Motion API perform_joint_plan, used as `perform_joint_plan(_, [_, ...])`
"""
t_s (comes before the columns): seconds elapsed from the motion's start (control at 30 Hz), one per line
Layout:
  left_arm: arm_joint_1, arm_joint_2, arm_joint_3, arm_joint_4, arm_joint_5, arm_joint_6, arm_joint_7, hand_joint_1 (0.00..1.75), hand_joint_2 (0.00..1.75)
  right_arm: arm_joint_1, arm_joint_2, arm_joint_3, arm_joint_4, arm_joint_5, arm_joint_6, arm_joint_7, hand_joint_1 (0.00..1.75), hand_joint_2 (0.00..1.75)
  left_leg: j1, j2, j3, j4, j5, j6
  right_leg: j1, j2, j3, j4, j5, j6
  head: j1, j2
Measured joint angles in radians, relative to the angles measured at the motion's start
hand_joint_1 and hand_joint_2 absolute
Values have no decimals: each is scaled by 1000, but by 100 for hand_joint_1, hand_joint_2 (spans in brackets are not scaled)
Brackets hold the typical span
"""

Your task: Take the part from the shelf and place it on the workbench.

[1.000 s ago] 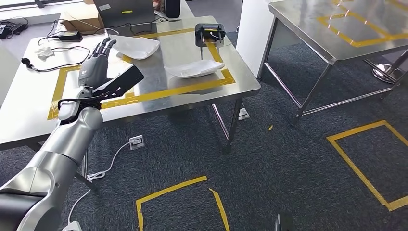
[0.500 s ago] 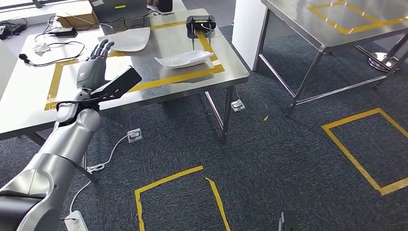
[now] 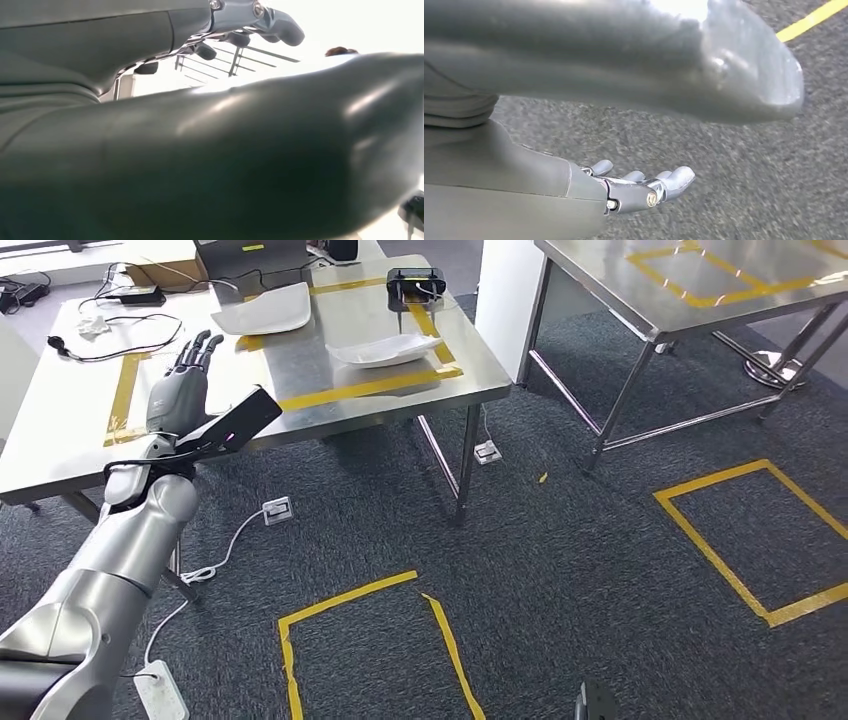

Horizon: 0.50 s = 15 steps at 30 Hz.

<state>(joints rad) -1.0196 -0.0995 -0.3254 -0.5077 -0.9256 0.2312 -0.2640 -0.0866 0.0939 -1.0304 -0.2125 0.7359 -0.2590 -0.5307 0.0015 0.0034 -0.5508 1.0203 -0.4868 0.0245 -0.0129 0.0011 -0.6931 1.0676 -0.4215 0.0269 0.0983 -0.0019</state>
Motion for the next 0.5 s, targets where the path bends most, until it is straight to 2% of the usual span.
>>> perform_joint_plan(0.07, [1,-2,0,-1,0,0,0,0,0,0,-2,0,0,0,0,0,0,0,1,0,-21,-1,21,6,-2,0,-40,118,-94,10,0,0])
perform_joint_plan(0.1, [2,-2,0,0,0,0,0,0,0,-1,-3,0,0,0,0,0,0,0,1,0,-33,1,29,6,-2,0,-58,183,-128,14,0,0])
perform_joint_plan(0.13, [3,-2,0,0,0,0,0,0,0,-1,-4,0,0,0,0,0,0,0,1,0,-45,4,36,5,-2,0,-64,228,-142,16,0,0])
perform_joint_plan(0.17, [5,-2,0,1,0,0,0,0,0,0,-4,0,0,0,0,0,0,0,1,1,-57,7,43,4,-3,0,-53,238,-135,17,0,0])
perform_joint_plan(0.2, [6,-2,0,1,0,0,0,0,0,0,-4,0,0,0,0,0,0,0,2,1,-67,10,49,1,-3,0,-21,208,-115,16,0,0])
perform_joint_plan(0.23, [7,-2,0,1,0,0,0,0,0,0,-5,0,0,0,0,0,0,0,2,1,-76,14,54,-1,-3,-1,29,144,-92,14,0,0])
perform_joint_plan(0.27, [7,-2,0,0,0,0,0,0,0,-1,-5,0,0,0,-1,0,0,0,1,1,-83,17,58,-6,-2,-1,79,72,-83,10,0,0])
perform_joint_plan(0.3, [7,-2,0,-1,0,0,0,0,0,-2,-5,0,0,0,-1,0,0,0,0,2,-87,18,63,-11,1,0,115,17,-77,2,0,0])
perform_joint_plan(0.33, [6,-2,0,-3,0,0,0,0,0,-2,-5,0,0,0,-2,-1,0,0,0,2,-90,19,68,-16,4,1,136,-18,-79,-5,0,0])
perform_joint_plan(0.43, [6,-4,1,-4,1,0,-1,0,0,-2,-5,-1,0,-1,-2,-3,0,0,0,1,-95,17,81,-35,6,2,132,-35,-70,-31,-1,0])
perform_joint_plan(0.5, [6,-3,1,-4,1,0,0,0,0,-2,-5,-1,0,-1,-1,-4,0,0,1,-1,-104,27,69,-44,2,0,126,-40,-57,-45,-2,0])
